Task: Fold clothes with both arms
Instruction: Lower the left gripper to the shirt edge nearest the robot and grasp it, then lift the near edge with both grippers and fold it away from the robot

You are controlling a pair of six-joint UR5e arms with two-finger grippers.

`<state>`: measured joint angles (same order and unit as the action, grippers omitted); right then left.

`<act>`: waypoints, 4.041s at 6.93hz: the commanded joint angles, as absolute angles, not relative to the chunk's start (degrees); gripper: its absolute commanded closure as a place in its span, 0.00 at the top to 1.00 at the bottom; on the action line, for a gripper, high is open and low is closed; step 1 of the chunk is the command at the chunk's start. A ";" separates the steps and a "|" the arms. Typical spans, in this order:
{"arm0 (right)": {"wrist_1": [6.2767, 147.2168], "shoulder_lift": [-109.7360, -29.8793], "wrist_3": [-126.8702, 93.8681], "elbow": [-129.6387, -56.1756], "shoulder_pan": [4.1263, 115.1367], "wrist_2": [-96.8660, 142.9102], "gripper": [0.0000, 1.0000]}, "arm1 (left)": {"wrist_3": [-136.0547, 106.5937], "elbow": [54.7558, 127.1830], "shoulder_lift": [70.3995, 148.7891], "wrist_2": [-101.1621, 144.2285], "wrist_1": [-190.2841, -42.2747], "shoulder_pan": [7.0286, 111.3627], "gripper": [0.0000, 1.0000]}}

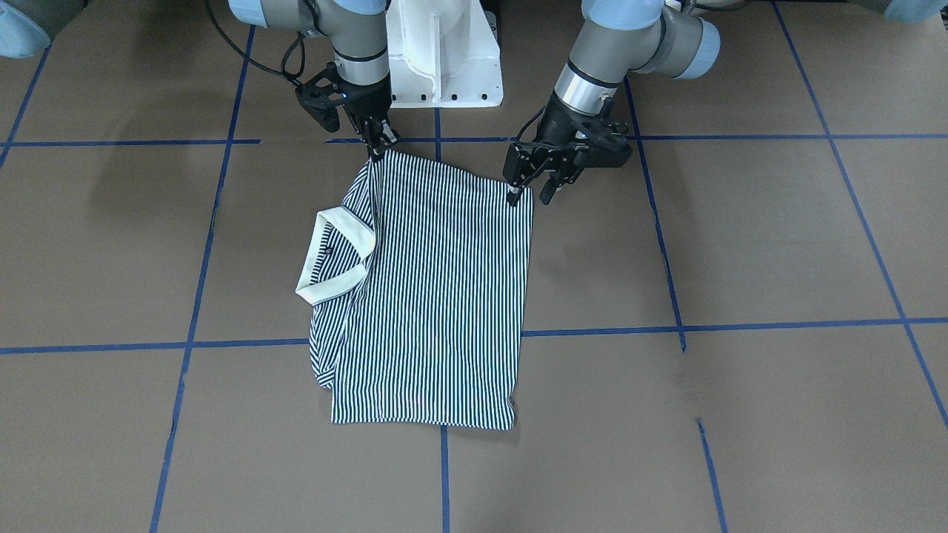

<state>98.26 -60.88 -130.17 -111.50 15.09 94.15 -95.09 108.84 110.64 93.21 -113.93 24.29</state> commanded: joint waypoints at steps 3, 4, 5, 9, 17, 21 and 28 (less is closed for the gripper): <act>98.26 -60.91 -130.17 -111.62 15.03 94.13 0.00 | -96.24 105.56 109.95 91.58 -113.03 20.22 0.65; 98.26 -60.91 -130.17 -111.62 15.03 94.13 0.00 | -96.33 105.47 109.95 91.67 -113.03 19.78 0.58; 98.26 -60.91 -130.17 -111.62 15.03 94.13 0.00 | -96.24 105.03 109.95 91.67 -113.03 19.60 0.57; 98.26 -60.91 -130.17 -111.71 15.03 94.13 0.00 | -96.24 104.15 109.95 91.84 -112.94 19.16 0.37; 98.17 -67.76 -130.34 -119.53 11.78 95.36 0.00 | -102.98 125.94 104.68 94.92 -101.87 13.47 0.00; 98.44 -66.27 -129.47 -123.67 20.35 99.39 0.00 | -102.59 127.79 107.84 95.10 -101.69 16.49 0.00; 84.03 -42.31 -118.23 -79.25 39.81 108.71 0.00 | -86.57 100.08 118.98 99.14 -110.27 35.67 0.00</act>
